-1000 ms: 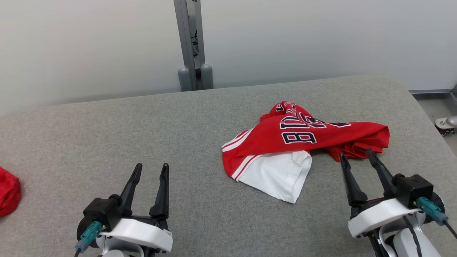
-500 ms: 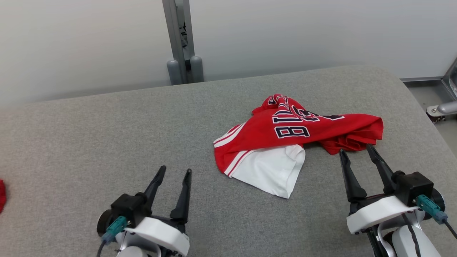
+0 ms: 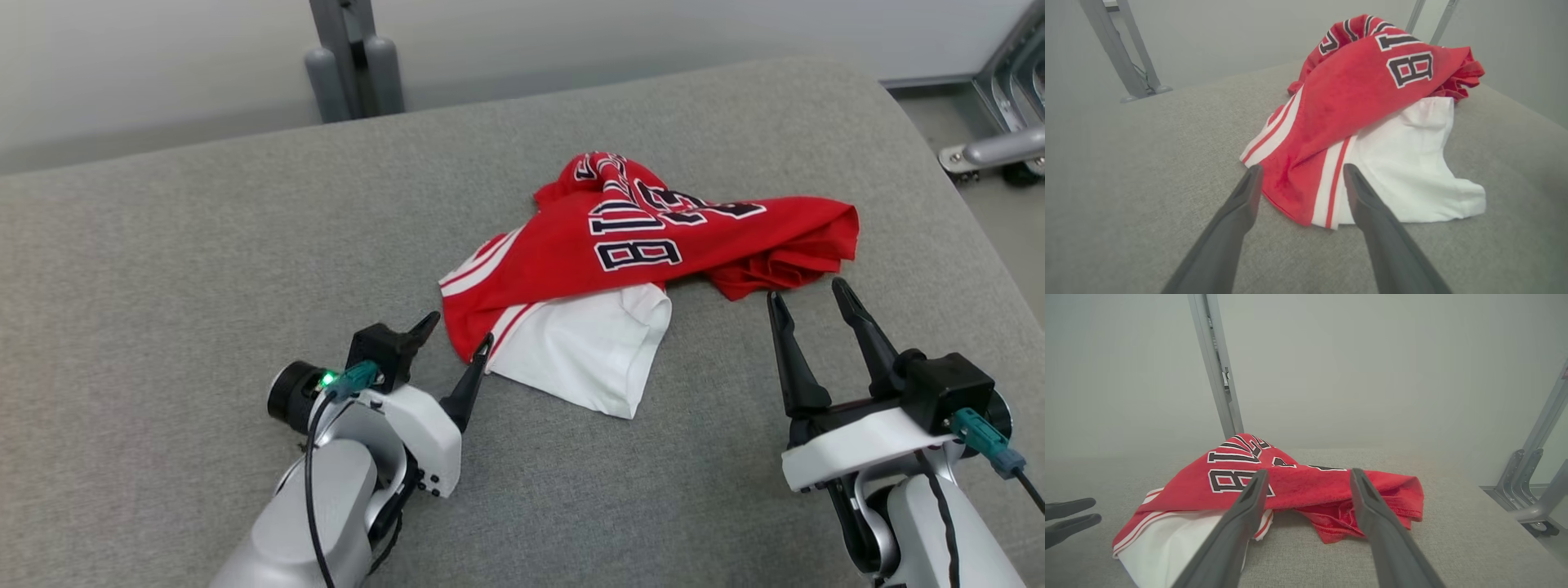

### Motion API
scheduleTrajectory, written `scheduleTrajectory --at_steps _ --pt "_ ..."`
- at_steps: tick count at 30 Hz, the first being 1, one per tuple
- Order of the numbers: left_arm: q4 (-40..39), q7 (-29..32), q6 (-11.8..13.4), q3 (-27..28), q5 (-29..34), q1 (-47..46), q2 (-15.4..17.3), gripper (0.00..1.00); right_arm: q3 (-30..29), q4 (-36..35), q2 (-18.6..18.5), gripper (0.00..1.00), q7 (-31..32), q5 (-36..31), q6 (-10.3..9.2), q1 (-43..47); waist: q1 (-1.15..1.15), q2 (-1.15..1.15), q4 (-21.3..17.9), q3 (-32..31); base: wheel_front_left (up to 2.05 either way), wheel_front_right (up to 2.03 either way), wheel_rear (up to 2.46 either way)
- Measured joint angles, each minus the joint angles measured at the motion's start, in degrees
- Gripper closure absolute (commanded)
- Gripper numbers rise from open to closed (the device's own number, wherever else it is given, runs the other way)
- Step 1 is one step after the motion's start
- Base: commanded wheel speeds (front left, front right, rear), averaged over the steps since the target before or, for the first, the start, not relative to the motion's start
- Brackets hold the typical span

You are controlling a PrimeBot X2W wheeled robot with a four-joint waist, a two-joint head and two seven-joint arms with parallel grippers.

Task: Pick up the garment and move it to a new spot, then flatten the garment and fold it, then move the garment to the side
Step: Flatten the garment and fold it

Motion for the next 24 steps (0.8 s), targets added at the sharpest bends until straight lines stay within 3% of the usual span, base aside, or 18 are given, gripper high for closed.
scheduleTrajectory --at_steps 14,15,16,17,24 --pt "14.52 3.77 0.51 -8.96 -3.57 -10.32 0.01 0.0 0.71 -0.19 0.86 0.0 0.0 0.55 0.0 -2.1 0.0 0.0 -4.54 4.89 0.0 0.0 0.0" --pt "15.04 3.92 0.49 -9.45 -3.67 -10.59 0.02 0.1 0.64 -0.18 0.9 0.0 0.0 0.55 0.0 -2.1 0.0 0.0 -4.62 4.92 0.0 0.0 0.0" --pt "15.48 3.91 0.49 -9.81 -4.08 -10.78 0.0 0.67 0.47 -0.14 0.92 0.0 0.0 0.54 0.0 -2.1 0.0 0.0 -4.63 4.89 0.0 0.0 0.0" --pt "15.86 3.87 0.49 -10.13 -4.3 -11.01 0.0 1.0 0.36 -0.11 0.94 0.0 0.0 0.53 0.0 -2.11 0.0 0.0 -4.61 4.84 0.0 0.0 0.0" --pt "18.02 0.12 2.05 -12.1 -4.68 -11.63 -0.03 1.0 -0.45 0.26 1.12 0.0 0.0 -0.19 0.0 -1.94 0.0 0.0 -3.68 3.24 0.0 0.0 0.0"
